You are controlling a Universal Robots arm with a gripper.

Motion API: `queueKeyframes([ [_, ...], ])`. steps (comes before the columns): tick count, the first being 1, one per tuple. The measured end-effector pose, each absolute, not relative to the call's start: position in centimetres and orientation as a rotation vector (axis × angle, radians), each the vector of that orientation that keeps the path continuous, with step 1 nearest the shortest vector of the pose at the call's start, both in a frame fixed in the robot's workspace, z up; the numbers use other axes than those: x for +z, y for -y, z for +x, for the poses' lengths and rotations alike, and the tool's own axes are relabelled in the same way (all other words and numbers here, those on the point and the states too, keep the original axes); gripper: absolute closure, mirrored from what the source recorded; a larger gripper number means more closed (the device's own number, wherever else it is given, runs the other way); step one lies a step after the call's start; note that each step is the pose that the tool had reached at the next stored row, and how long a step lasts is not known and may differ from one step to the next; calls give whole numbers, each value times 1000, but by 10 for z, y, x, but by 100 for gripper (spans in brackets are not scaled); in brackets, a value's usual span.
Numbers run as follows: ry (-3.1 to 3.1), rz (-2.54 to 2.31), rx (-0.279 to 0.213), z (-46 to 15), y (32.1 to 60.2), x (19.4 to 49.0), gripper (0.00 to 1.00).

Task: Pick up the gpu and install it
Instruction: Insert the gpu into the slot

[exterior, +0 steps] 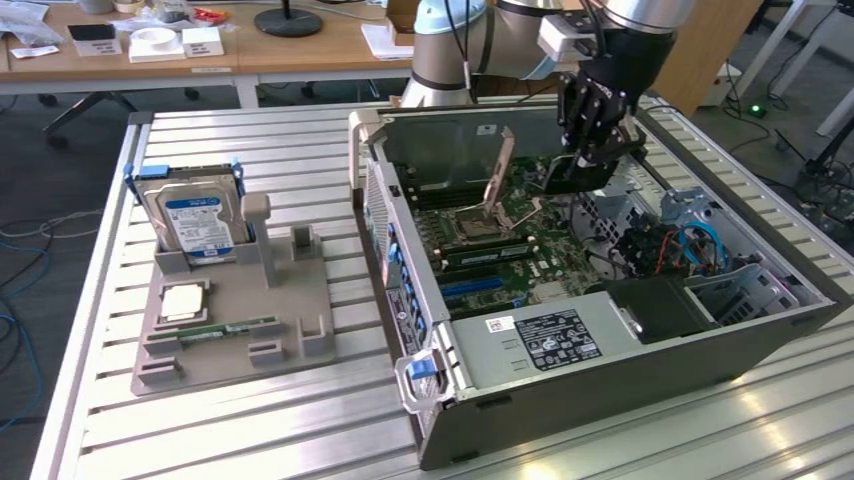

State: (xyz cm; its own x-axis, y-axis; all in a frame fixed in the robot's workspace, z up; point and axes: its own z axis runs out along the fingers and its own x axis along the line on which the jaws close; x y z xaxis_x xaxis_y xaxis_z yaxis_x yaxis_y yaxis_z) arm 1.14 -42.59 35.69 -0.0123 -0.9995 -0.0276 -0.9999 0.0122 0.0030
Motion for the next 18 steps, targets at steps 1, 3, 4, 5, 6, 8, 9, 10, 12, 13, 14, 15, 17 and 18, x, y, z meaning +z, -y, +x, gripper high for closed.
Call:
queueKeyframes([
  [1, -2222, -2196, 34, 11, 426, 356, 74],
  [3, -2222, -2196, 33, 11, 426, 354, 74],
  [4, -2222, -2196, 33, 10, 426, 353, 74],
  [5, -2222, -2196, 33, 10, 426, 352, 74],
  [6, -2222, -2196, 33, 10, 426, 352, 74],
  [8, -2222, -2196, 33, 9, 426, 350, 74],
  [9, -2222, -2196, 33, 9, 426, 349, 74],
  [10, -2222, -2196, 33, 8, 426, 348, 74],
  [12, -2222, -2196, 33, 7, 426, 347, 74],
  [13, -2222, -2196, 33, 7, 426, 346, 74],
  [14, -2222, -2196, 33, 7, 426, 345, 74],
  [15, -2222, -2196, 33, 6, 426, 344, 74],
  [17, -2222, -2196, 33, 5, 426, 343, 74],
  [18, -2222, -2196, 33, 5, 426, 343, 74],
])
